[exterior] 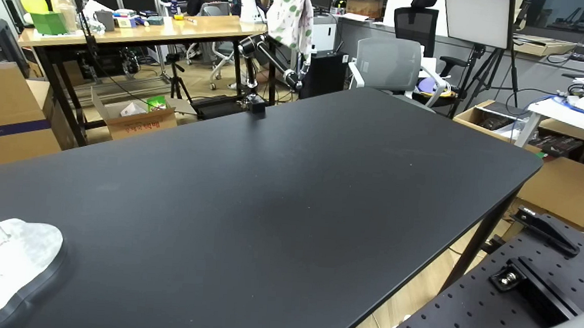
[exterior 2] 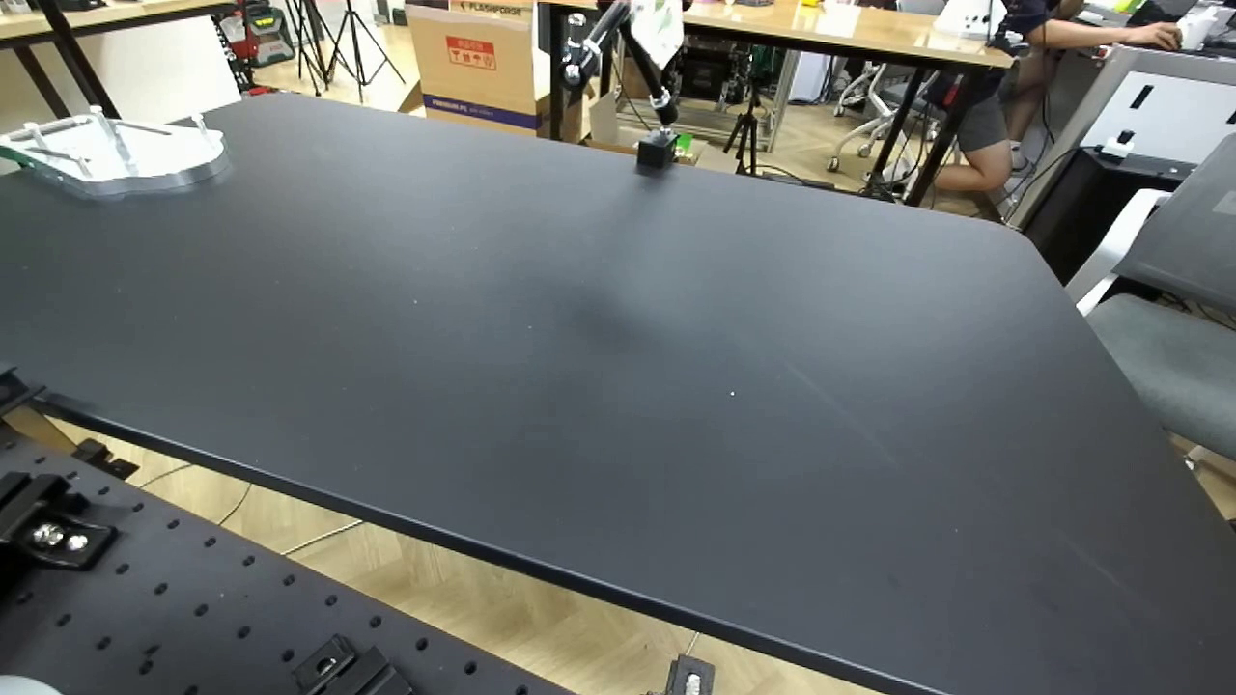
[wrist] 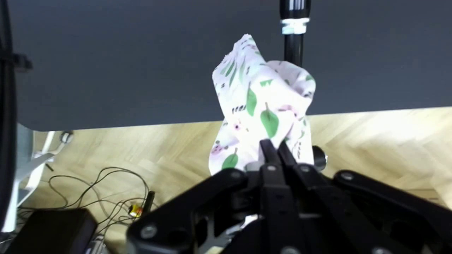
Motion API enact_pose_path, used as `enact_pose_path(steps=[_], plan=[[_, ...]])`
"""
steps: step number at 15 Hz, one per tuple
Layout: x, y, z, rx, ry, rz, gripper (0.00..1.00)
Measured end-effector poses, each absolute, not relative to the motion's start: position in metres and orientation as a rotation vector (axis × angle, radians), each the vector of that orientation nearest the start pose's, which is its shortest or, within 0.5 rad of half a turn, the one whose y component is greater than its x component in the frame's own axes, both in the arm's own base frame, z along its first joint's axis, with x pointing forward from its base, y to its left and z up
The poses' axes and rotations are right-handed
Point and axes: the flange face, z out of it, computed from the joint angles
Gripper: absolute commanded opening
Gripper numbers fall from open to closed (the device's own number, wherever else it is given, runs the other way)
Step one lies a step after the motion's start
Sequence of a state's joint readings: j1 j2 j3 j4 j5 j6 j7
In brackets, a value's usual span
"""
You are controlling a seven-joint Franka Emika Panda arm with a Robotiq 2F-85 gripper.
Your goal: Remove the towel from the rack.
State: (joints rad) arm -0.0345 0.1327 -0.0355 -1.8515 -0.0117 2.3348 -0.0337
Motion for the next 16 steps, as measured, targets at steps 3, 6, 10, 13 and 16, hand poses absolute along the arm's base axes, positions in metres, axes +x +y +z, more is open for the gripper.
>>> enact_pose_path(steps=[3,6,10,13,16], plan=[[0.613,-0.076,0.511,-3.123,0.229,-0.671,0.01],[0.605,-0.112,0.509,-3.119,0.404,-0.713,0.01],[0.598,-0.154,0.479,-3.119,0.546,-0.64,0.01],[0.596,-0.171,0.446,-3.12,0.541,-0.517,0.01],[0.596,-0.176,0.416,-3.117,0.475,-0.404,0.01]])
